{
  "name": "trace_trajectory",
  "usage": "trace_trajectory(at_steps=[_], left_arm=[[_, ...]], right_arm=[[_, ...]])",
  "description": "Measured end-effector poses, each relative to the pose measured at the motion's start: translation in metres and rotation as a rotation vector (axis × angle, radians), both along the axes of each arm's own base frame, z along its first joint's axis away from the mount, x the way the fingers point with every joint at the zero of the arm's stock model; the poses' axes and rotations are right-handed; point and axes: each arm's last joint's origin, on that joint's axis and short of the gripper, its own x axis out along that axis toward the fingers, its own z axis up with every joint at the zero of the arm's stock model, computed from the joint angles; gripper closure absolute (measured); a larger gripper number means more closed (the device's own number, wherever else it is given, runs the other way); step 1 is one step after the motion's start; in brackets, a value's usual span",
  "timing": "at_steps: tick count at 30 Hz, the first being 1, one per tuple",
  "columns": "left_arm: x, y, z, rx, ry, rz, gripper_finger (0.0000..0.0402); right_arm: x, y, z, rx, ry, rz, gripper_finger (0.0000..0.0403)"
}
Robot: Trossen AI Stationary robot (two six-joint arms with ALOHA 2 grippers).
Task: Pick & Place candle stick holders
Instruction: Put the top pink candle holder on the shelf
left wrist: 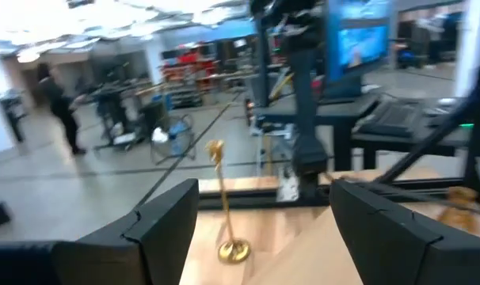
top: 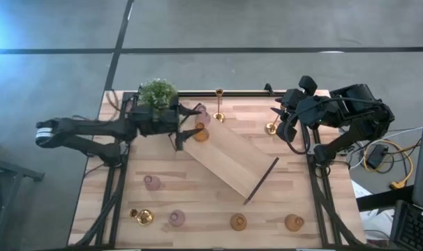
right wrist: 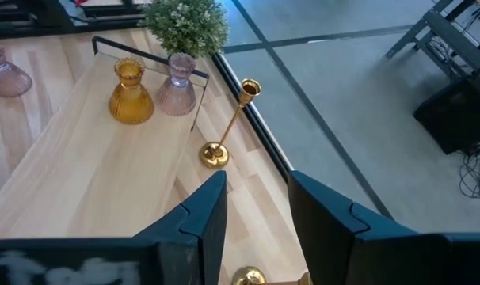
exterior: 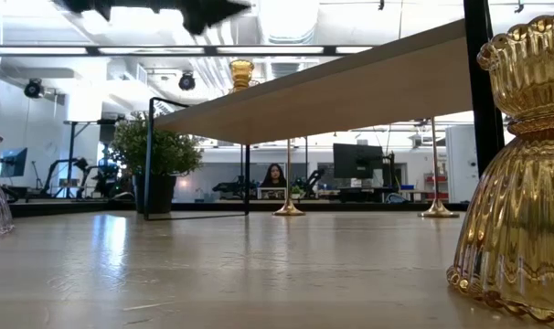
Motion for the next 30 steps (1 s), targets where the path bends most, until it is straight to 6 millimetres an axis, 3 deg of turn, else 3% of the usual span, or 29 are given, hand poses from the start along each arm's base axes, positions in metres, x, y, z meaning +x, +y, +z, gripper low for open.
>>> trace_trajectory(at_steps=[6, 10, 14, 21, 30], left_arm=[[-0.038, -0.022, 0.055, 0.053, 0.163, -0.147, 0.0116], [-0.055, -0.04, 0.069, 0.096, 0.339, -0.223, 0.0135], [-0.068, -0.053, 0.073, 0.056, 0.522, -0.157, 0.0159], [-0.094, -0.057, 0.06, -0.224, 0.834, 0.097, 0.017], [-0.109, -0.057, 0.011, -0.537, 1.188, 0.3, 0.017]], right_arm=[[0.0, 0.0, 0.0, -0.007, 0.006, 0.007, 0.0278], [0.0, 0.0, 0.0, -0.014, 0.012, 0.014, 0.0272], [0.0, 0.0, 0.0, -0.014, 0.012, 0.014, 0.0268], [0.0, 0.0, 0.0, -0.015, 0.012, 0.013, 0.0273], [0.0, 0.0, 0.0, -0.015, 0.012, 0.013, 0.0269]])
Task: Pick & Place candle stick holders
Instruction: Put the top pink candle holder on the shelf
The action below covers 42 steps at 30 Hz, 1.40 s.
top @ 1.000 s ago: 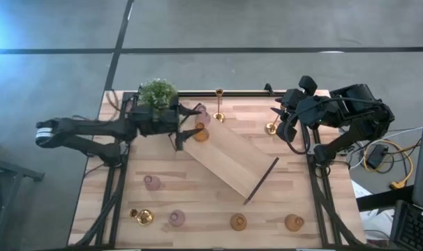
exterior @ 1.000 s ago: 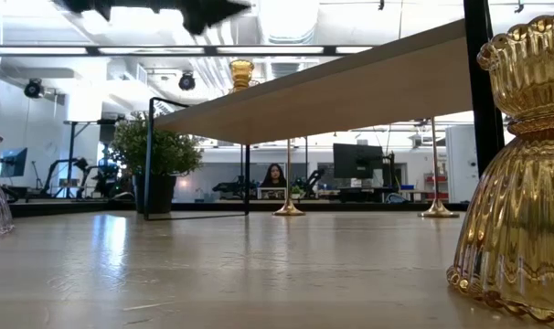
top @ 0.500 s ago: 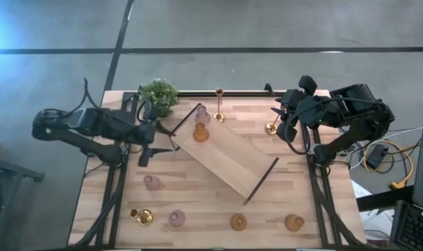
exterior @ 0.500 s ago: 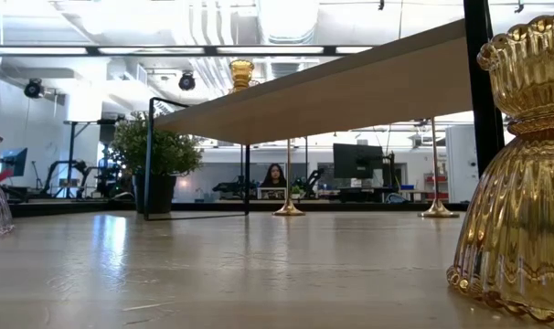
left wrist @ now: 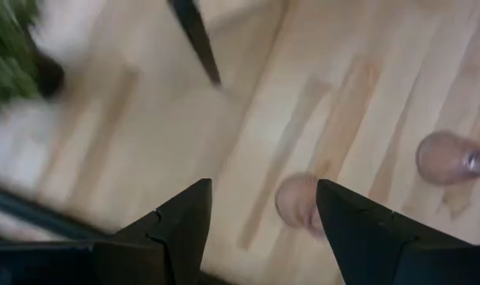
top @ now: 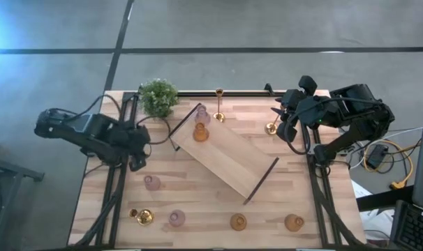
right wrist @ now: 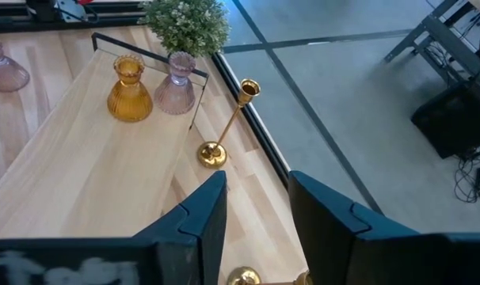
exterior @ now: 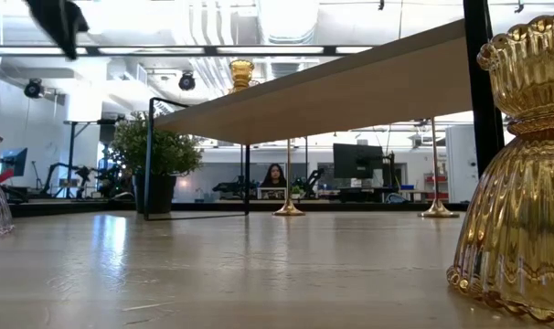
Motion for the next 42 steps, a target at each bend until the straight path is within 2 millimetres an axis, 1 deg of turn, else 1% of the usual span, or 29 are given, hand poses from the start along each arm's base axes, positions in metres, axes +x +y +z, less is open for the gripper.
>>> trace_trajectory(at_steps=[4, 11, 14, 17, 21, 28, 34, 42], left_arm=[[0.001, -0.003, -0.022, -0.078, 0.086, 0.044, 0.017], [0.0, -0.004, -0.06, -0.139, 0.219, 0.149, 0.017], [0.002, -0.006, -0.075, -0.177, 0.246, 0.158, 0.017], [0.005, -0.008, -0.087, -0.224, 0.238, 0.151, 0.017], [0.009, -0.011, -0.097, -0.296, 0.233, 0.138, 0.017], [0.008, -0.011, -0.108, -0.302, 0.25, 0.159, 0.017], [0.011, -0.016, -0.117, -0.333, 0.212, 0.139, 0.017], [0.008, -0.02, -0.134, -0.353, 0.239, 0.147, 0.017]], right_arm=[[0.0, 0.0, 0.0, 0.0, 0.0, -0.001, 0.0269], [0.0, 0.0, 0.0, 0.0, 0.0, 0.0, 0.0277], [0.0, 0.0, 0.0, 0.0, 0.0, 0.0, 0.0277], [0.0, 0.0, 0.0, 0.0, 0.0, 0.0, 0.0272], [0.0, 0.0, 0.0, 0.0, 0.0, 0.0, 0.0268], [0.0, 0.0, 0.0, 0.003, -0.003, -0.004, 0.0276], [0.0, 0.0, 0.0, 0.005, -0.004, -0.005, 0.028], [0.0, 0.0, 0.0, 0.009, -0.008, -0.01, 0.0275]])
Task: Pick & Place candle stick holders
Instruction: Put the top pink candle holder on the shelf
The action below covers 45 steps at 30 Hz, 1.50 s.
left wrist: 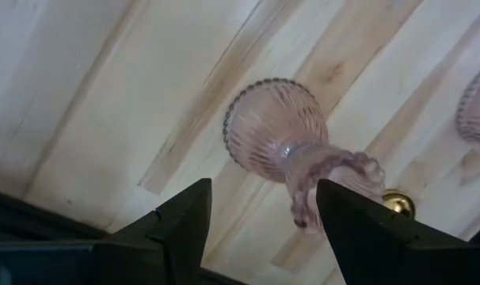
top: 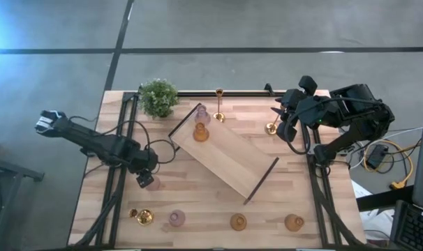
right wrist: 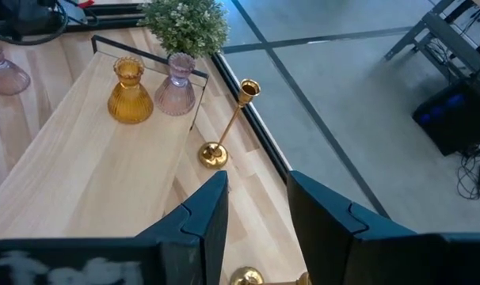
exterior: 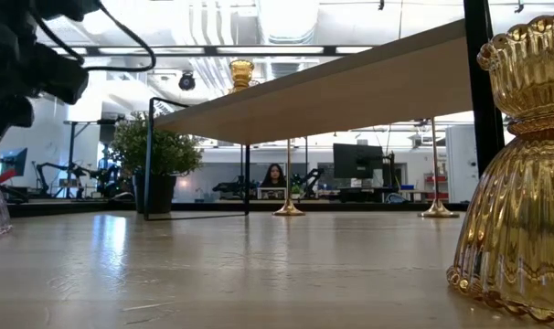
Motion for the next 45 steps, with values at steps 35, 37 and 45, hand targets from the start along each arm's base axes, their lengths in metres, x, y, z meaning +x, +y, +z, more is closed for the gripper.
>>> trace_trajectory(at_steps=[35, 37, 45], left_arm=[[0.015, 0.001, 0.064, -0.002, -0.251, -0.293, 0.0369], [0.014, 0.006, 0.077, 0.013, -0.262, -0.306, 0.0369], [0.022, 0.036, 0.133, 0.09, -0.302, -0.309, 0.0369]], right_arm=[[0.001, 0.0, 0.001, -0.012, -0.001, 0.015, 0.0287], [0.001, 0.0, 0.001, -0.014, 0.0, 0.016, 0.029], [0.001, 0.0, 0.001, -0.014, 0.001, 0.017, 0.0296]])
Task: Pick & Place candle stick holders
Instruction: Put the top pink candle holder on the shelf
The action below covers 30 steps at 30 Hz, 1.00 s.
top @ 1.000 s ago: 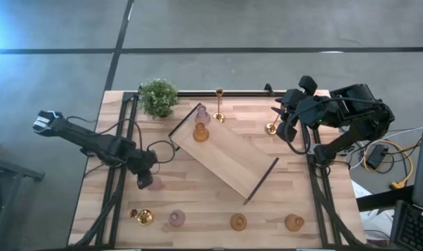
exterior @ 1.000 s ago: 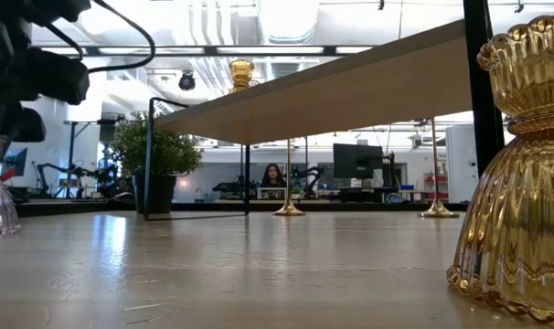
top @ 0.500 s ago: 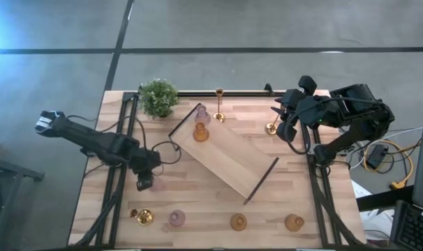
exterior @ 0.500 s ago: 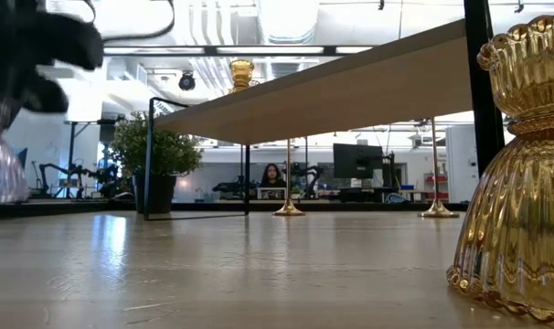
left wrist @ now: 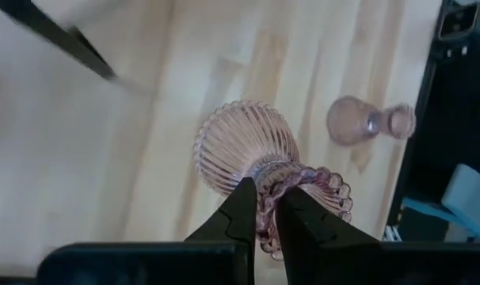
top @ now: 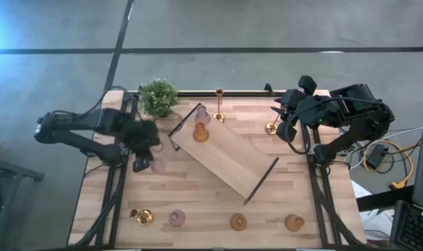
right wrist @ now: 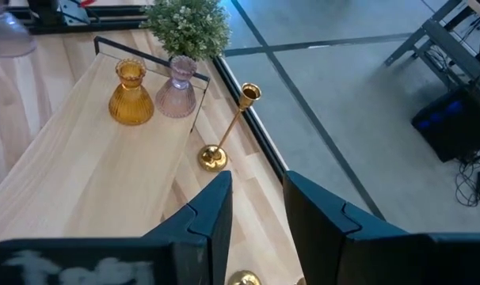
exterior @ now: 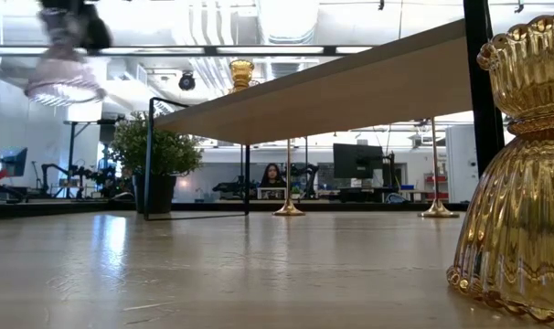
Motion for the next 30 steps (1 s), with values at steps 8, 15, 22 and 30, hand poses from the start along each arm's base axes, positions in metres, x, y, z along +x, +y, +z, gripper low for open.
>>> trace_trajectory(at_steps=[8, 15, 22, 30], left_arm=[[0.043, 0.033, 0.031, 0.06, 0.062, -0.084, 0.0369], [0.084, 0.049, 0.042, 0.108, 0.094, -0.166, 0.0369], [0.106, 0.063, 0.043, 0.15, 0.094, -0.207, 0.0369], [0.114, 0.086, 0.033, 0.169, 0.134, -0.181, 0.0369]], right_arm=[[0.0, 0.0, 0.0, 0.0, 0.001, 0.0, 0.0287], [-0.001, 0.0, -0.001, -0.002, 0.011, 0.0, 0.0283], [-0.001, 0.0, -0.001, -0.003, 0.013, 0.001, 0.0289], [-0.001, 0.0, -0.001, -0.011, 0.02, 0.009, 0.0281]])
